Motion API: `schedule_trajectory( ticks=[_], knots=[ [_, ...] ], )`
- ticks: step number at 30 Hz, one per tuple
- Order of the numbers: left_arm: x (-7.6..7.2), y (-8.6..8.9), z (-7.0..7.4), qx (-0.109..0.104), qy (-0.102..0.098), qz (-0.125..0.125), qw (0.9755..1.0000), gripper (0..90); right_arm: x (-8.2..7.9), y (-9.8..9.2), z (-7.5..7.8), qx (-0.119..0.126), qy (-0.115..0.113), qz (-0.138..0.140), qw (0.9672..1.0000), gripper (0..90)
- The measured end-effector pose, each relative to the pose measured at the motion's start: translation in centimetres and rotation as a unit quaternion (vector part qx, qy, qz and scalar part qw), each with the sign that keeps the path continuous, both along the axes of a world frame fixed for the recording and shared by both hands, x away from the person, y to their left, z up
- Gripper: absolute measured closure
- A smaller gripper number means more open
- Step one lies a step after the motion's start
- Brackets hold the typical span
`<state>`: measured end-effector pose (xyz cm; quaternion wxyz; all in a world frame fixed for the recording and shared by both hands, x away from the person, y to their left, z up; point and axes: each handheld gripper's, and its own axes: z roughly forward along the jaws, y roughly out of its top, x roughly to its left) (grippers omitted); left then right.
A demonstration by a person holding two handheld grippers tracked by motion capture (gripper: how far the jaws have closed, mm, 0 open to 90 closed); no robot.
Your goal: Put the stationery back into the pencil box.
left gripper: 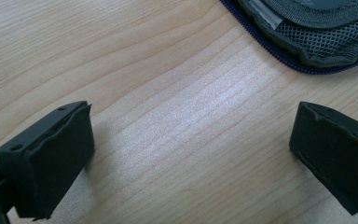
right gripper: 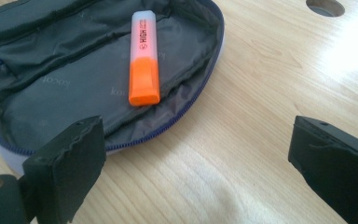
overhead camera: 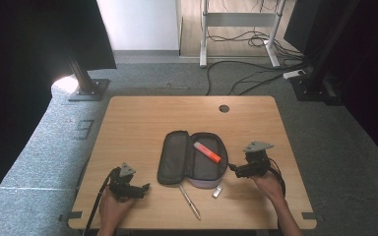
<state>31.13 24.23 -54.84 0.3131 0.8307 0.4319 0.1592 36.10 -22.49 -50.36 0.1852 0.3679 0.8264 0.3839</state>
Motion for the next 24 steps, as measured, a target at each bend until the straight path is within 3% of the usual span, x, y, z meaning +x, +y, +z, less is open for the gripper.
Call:
schedule_trajectory(
  ticks=[14,24],
  knots=[
    [0.0,0.0,0.0,0.000,0.000,0.000,1.0000,0.0,-1.6,-0.8,-0.8,0.005,0.014,-0.004,0.9999,7.2],
    [0.0,0.0,0.0,0.000,0.000,0.000,1.0000,0.0,-3.3,-0.4,-1.4,0.009,0.029,0.001,0.9995,9.4]
  ],
)
